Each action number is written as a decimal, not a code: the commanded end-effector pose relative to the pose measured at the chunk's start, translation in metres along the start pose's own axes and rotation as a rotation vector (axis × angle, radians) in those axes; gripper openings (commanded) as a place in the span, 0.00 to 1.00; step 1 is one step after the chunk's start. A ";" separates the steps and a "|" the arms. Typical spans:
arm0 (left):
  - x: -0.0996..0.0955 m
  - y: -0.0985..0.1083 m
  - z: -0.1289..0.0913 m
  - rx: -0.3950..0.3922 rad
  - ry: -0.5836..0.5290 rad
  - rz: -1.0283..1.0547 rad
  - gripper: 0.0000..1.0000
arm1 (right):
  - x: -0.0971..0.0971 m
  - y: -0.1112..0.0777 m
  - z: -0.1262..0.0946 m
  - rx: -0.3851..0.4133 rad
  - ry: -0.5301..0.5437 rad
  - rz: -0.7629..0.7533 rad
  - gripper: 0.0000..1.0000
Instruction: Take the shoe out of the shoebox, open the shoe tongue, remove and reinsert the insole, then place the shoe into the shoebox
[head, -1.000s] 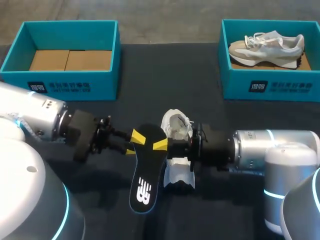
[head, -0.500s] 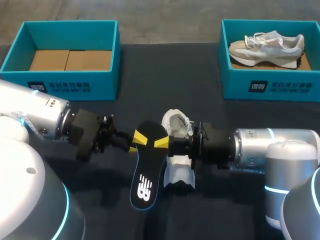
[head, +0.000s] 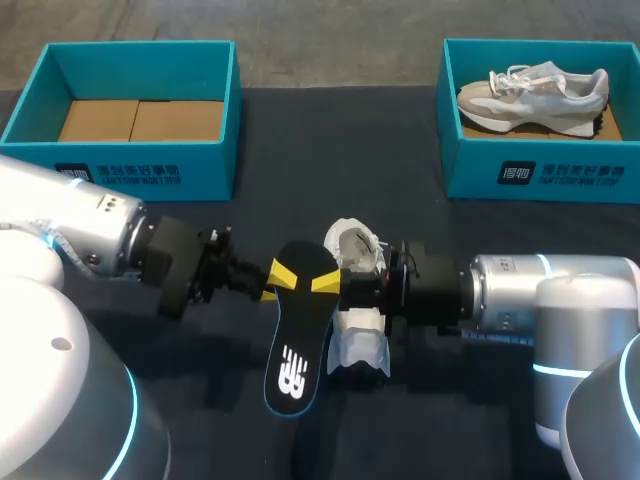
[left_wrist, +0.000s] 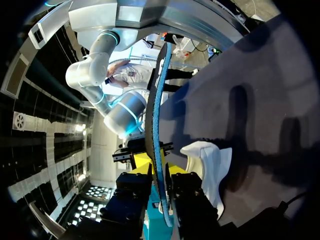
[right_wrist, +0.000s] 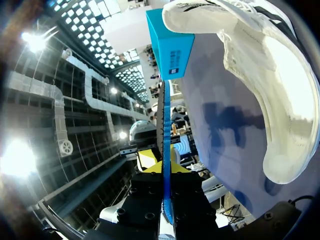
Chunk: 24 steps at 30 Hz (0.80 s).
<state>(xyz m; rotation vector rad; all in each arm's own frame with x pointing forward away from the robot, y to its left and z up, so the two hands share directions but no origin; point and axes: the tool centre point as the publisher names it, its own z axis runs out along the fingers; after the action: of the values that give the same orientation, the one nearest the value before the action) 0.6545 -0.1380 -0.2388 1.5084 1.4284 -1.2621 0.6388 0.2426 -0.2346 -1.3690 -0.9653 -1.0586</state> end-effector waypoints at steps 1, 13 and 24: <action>0.001 0.004 0.004 -0.002 -0.001 -0.001 0.23 | 0.000 0.001 0.002 0.003 -0.002 0.000 0.00; 0.001 0.006 0.007 -0.007 -0.004 -0.003 0.04 | 0.000 0.003 0.002 0.003 -0.003 0.003 0.00; 0.003 0.007 0.007 -0.009 -0.006 -0.005 0.00 | -0.001 0.003 0.002 0.004 -0.010 0.014 0.46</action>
<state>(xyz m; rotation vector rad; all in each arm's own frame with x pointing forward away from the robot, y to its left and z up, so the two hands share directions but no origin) 0.6598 -0.1433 -0.2425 1.4961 1.4355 -1.2611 0.6419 0.2421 -0.2371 -1.3733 -0.9598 -1.0431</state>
